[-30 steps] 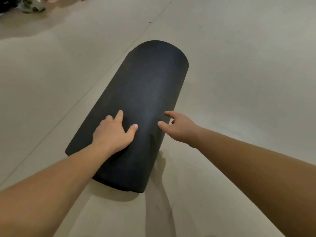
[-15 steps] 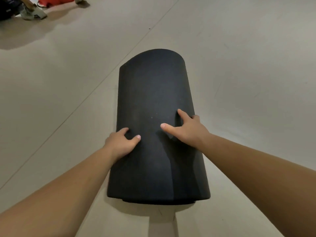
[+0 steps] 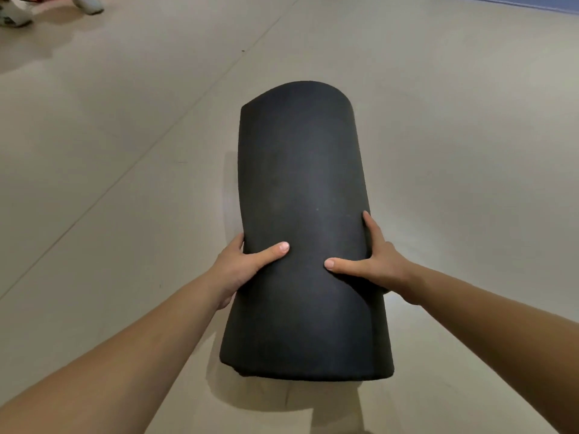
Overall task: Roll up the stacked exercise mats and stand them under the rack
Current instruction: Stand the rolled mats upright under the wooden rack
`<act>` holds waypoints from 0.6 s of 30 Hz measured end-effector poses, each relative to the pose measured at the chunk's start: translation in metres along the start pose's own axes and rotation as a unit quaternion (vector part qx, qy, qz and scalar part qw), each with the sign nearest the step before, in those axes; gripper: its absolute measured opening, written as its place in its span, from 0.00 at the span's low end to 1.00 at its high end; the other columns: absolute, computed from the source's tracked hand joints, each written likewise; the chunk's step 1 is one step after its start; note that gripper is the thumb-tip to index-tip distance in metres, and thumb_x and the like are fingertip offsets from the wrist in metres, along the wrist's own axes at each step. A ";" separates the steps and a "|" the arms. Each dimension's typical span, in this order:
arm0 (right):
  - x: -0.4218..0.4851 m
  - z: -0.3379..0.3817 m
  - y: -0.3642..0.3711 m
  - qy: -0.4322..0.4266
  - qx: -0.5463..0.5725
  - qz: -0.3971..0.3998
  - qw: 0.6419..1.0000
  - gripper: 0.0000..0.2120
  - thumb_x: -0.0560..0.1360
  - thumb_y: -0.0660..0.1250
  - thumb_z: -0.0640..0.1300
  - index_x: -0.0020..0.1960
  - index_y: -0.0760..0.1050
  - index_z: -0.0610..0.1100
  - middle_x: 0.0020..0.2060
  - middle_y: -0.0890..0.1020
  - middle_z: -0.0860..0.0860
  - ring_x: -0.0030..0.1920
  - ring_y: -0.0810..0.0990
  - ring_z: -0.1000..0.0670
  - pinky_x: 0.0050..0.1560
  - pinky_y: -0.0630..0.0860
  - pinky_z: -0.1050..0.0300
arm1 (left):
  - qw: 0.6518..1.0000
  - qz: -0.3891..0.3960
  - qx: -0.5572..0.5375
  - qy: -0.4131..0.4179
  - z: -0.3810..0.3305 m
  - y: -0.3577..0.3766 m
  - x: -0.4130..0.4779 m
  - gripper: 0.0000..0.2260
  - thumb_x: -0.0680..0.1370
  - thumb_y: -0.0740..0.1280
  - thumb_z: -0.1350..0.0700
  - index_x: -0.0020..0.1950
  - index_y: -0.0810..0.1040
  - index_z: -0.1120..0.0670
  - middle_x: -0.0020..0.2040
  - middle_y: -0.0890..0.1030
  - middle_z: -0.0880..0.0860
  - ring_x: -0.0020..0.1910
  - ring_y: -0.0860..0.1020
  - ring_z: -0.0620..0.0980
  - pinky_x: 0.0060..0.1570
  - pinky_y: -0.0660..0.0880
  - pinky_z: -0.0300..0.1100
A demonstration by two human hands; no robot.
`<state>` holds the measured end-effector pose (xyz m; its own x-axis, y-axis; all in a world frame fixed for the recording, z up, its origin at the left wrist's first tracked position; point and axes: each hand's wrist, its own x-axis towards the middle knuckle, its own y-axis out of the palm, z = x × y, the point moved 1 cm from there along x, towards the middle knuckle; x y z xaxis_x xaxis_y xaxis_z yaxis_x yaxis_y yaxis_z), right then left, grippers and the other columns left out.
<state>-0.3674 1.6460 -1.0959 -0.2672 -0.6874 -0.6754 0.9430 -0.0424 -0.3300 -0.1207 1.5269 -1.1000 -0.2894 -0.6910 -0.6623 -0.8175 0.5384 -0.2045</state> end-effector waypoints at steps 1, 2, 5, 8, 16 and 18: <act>-0.008 -0.014 -0.008 0.010 0.030 -0.002 1.000 0.72 0.51 0.85 0.71 0.80 0.39 0.72 0.77 0.64 0.54 0.73 0.71 0.42 0.70 0.75 0.36 | 1.000 0.015 0.003 0.014 -0.008 0.011 0.000 0.47 0.64 0.81 0.34 0.79 0.65 0.43 0.69 0.77 0.47 0.60 0.79 0.49 0.56 0.78 0.44; -0.017 -0.027 -0.016 0.022 0.056 -0.006 0.998 0.71 0.52 0.84 0.70 0.80 0.39 0.72 0.77 0.65 0.55 0.72 0.73 0.42 0.68 0.76 0.35 | 0.999 0.031 0.009 0.026 -0.018 0.022 -0.001 0.48 0.63 0.81 0.33 0.79 0.66 0.42 0.67 0.77 0.47 0.58 0.80 0.47 0.51 0.77 0.41; -0.044 -0.060 -0.051 0.045 0.085 -0.053 0.994 0.70 0.53 0.85 0.68 0.81 0.43 0.67 0.77 0.63 0.54 0.70 0.72 0.42 0.65 0.76 0.34 | 0.994 0.086 0.051 0.038 -0.043 0.065 0.005 0.55 0.59 0.82 0.30 0.81 0.63 0.40 0.68 0.76 0.50 0.59 0.80 0.50 0.50 0.77 0.44; -0.063 -0.080 -0.089 0.008 0.078 -0.156 0.985 0.66 0.52 0.84 0.71 0.81 0.51 0.64 0.79 0.57 0.56 0.76 0.65 0.42 0.71 0.74 0.35 | 0.989 0.137 0.057 0.030 -0.058 0.111 0.009 0.52 0.62 0.82 0.33 0.81 0.62 0.38 0.66 0.77 0.49 0.56 0.80 0.50 0.51 0.77 0.47; -0.104 -0.153 -0.127 0.003 0.138 -0.264 0.955 0.62 0.53 0.83 0.73 0.79 0.55 0.64 0.74 0.61 0.56 0.72 0.70 0.47 0.74 0.72 0.43 | 0.971 0.223 0.085 0.021 -0.051 0.201 -0.021 0.31 0.69 0.81 0.41 0.68 0.75 0.47 0.61 0.81 0.47 0.56 0.80 0.47 0.47 0.76 0.48; -0.115 -0.171 -0.133 0.017 0.158 -0.258 0.953 0.63 0.52 0.81 0.74 0.80 0.55 0.64 0.74 0.62 0.55 0.71 0.71 0.47 0.73 0.73 0.42 | 0.969 0.224 0.093 0.043 -0.053 0.219 -0.027 0.34 0.65 0.82 0.39 0.67 0.75 0.46 0.61 0.81 0.48 0.57 0.82 0.51 0.51 0.80 0.51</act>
<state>-0.4958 1.8549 -1.0871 -0.7121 -0.4931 -0.4998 0.6962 -0.5880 -0.4118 -0.3181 1.6377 -1.0881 -0.6410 -0.4017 -0.6540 -0.4994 0.8653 -0.0420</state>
